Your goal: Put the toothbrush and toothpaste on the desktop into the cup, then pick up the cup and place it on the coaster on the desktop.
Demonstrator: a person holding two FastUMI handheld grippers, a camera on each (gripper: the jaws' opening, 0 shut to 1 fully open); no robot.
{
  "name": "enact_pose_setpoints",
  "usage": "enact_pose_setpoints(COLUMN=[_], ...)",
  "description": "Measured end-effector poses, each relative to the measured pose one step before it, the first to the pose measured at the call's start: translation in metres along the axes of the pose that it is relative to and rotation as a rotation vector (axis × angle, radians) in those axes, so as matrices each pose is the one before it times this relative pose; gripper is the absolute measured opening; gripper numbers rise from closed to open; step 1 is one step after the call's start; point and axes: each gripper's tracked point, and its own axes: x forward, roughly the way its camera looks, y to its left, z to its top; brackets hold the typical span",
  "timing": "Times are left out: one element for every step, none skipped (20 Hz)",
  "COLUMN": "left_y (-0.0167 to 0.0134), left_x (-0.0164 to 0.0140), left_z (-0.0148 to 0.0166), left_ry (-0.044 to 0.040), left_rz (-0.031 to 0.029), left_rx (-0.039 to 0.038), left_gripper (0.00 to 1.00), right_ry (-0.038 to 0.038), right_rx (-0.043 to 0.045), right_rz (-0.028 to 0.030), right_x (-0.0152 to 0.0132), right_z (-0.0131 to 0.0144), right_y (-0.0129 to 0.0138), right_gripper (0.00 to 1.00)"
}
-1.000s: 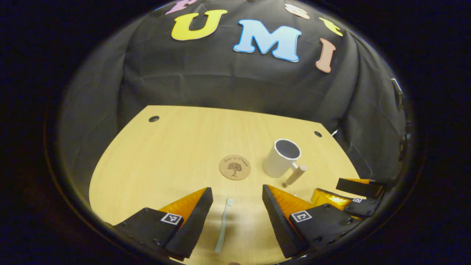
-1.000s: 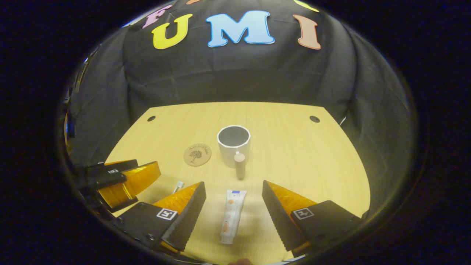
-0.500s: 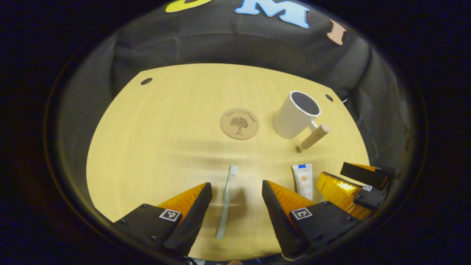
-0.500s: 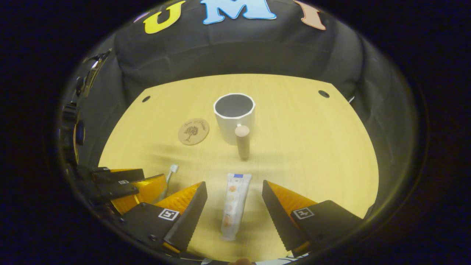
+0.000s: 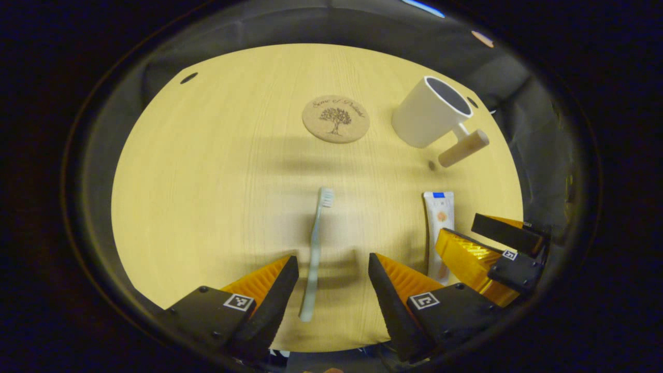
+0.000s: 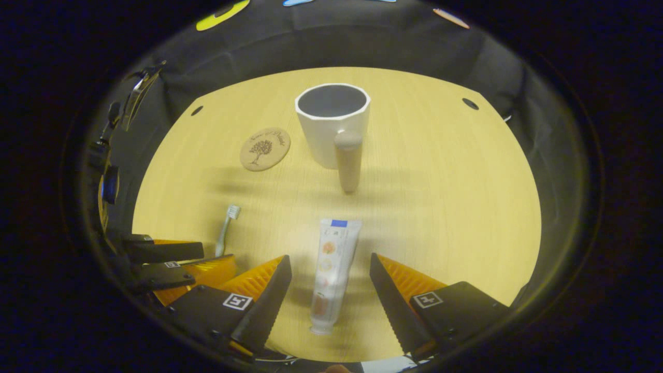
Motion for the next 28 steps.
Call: enact_pose_setpoints(left_y=[0.00195, 0.00082, 0.00218, 0.00047, -0.0007, 0.00011, 0.0, 0.00097, -0.00086, 0.00081, -0.00057, -0.00027, -0.00024, 0.00012, 0.00081, -0.00017, 0.00405, 0.00392, 0.00241, 0.00083, 0.0, 0.0016, -0.0016, -0.00315, 0.00006, 0.00005, 0.00059, -0.00069], left_x=[-0.0005, -0.00018, 0.00243, 0.00091, 0.00354, 0.00172, 0.00303, 0.00267, 0.00201, 0.00047, 0.00095, 0.00147, -0.00132, 0.00125, 0.00014, -0.00041, 0.00283, 0.00041, 0.00034, -0.00032, -0.0005, 0.00128, -0.0014, -0.00227, 0.00026, 0.00135, -0.0013, -0.00126], left_z=[-0.00413, -0.00184, -0.00358, -0.00252, -0.00227, -0.00052, -0.00123, -0.00107, -0.00282, -0.00355, 0.00081, 0.00075, -0.00062, 0.00107, -0.00135, 0.00066, 0.00025, -0.00129, -0.00027, 0.00095, -0.00058, 0.00079, 0.00191, -0.00112, -0.00102, 0.00086, 0.00084, 0.00058], left_ry=[0.0234, 0.01876, 0.0266, 0.01617, 0.01716, 0.00704, 0.00421, 0.00539, 0.00784, 0.00907, -0.00782, -0.00279, 0.0027, -0.00041, 0.00622, 0.00126, -0.00047, 0.00158, -0.00736, -0.00545, 0.00584, -0.00991, 0.00494, -0.00648, 0.00064, -0.01046, -0.01465, -0.01738], left_rz=[0.00638, 0.00078, 0.00695, 0.00197, 0.00107, 0.00023, 0.00636, 0.00218, -0.00342, 0.01068, -0.00073, 0.00021, 0.00472, 0.00189, 0.00344, 0.00214, 0.02261, 0.02361, 0.02055, 0.00433, 0.00202, -0.00006, 0.00663, -0.00871, -0.00285, -0.00744, -0.01343, -0.01822], left_rx=[0.00752, 0.00833, 0.00642, 0.00261, -0.00327, -0.00349, -0.0028, -0.00212, -0.00032, 0.00084, 0.01235, 0.0068, -0.00354, 0.00049, 0.00361, 0.00729, 0.01252, 0.00955, 0.012, -0.00063, -0.00406, -0.00154, -0.02015, 0.0005, 0.00174, 0.00694, -0.00271, -0.00514], left_gripper=[0.93, 0.94, 0.93, 0.93, 0.93, 0.93, 0.93, 0.93, 0.93, 0.93, 0.93, 0.92, 0.92, 0.92, 0.92, 0.92, 0.91, 0.84, 0.73, 0.61, 0.56, 0.55, 0.36, 0.29, 0.21, 0.2, 0.18, 0.14], right_ry=[0.02956, 0.01631, 0.00943, 0.00916, 0.00482, 0.00117, 0.00459, 0.00639, 0.00468, 0.00738, 0.01077, 0.00819, 0.00975, 0.00334, 0.00865, 0.00686, -0.0114, 0.00141, 0.00089, -0.00016, 0.00263, 0.00052, 0.00431, 0.00117, -0.00653, -0.00414, -0.00243, -0.01173], right_rx=[0.00159, 0.00138, 0.00261, 0.00234, 0.00114, -0.00075, -0.00091, 0.0007, 0.00167, 0.00339, 0.00355, 0.00042, -0.00305, -0.00617, -0.00464, -0.00183, -0.00269, 0.00634, 0.0023, 0.00774, 0.00822, 0.0109, 0.00729, 0.00864, 0.00634, 0.00068, -0.00514, -0.00267], right_rz=[0.00197, 0.00074, 0.0016, 0.00482, 0.00034, 0.00016, -0.001, 0.00101, 0.00087, 0.00394, 0.00476, 0.0024, -0.00316, 0.00055, 0.00024, -0.00241, -0.00569, 0.00595, -0.00304, -0.00643, -0.00364, 0.00226, 0.00871, 0.00818, 0.00387, 0.00682, 0.00842, 0.00423], right_x=[0.00148, 0.00135, 0.00255, 0.00096, 0.00275, 0.00135, 0.00188, 0.00306, 0.00233, 0.00288, 0.0023, 0.00107, 0.00233, 0.00145, 0.00176, 0.00089, 0.00177, 0.00015, -0.00057, 0.00076, -0.00008, 0.00214, -0.00317, -0.00106, -0.00022, 0.00084, -0.00038, -0.00082], right_z=[-0.00294, -0.00222, -0.00091, -0.00066, -0.00014, 0.00015, 0.00038, -0.00124, -0.00025, -0.00189, -0.00116, -0.00253, -0.00213, -0.00207, -0.00174, -0.00205, 0.00228, 0.00047, 0.00038, 0.00175, -0.00016, 0.00032, -0.00037, 0.00086, 0.00067, 0.00058, -0.00195, 0.00135], right_y=[-0.00014, 0.00024, 0.00067, 0.00128, 0.00085, 0.00022, -0.00026, 0.00053, 0.00031, 0.00058, 0.00064, 0.00033, -0.00079, -0.00013, 0.00021, 0.0003, -0.00179, 0.00102, -0.00116, -0.00344, -0.00171, -0.00006, -0.00155, -0.00093, 0.00055, 0.0006, 0.00073, 0.00028], right_gripper=[0.97, 0.98, 0.98, 0.96, 0.98, 0.98, 0.98, 0.98, 0.98, 0.98, 0.97, 0.96, 0.99, 0.93, 0.93, 0.93, 0.93, 0.93, 0.87, 0.76, 0.75, 0.66, 0.62, 0.53, 0.47, 0.47, 0.39, 0.38])
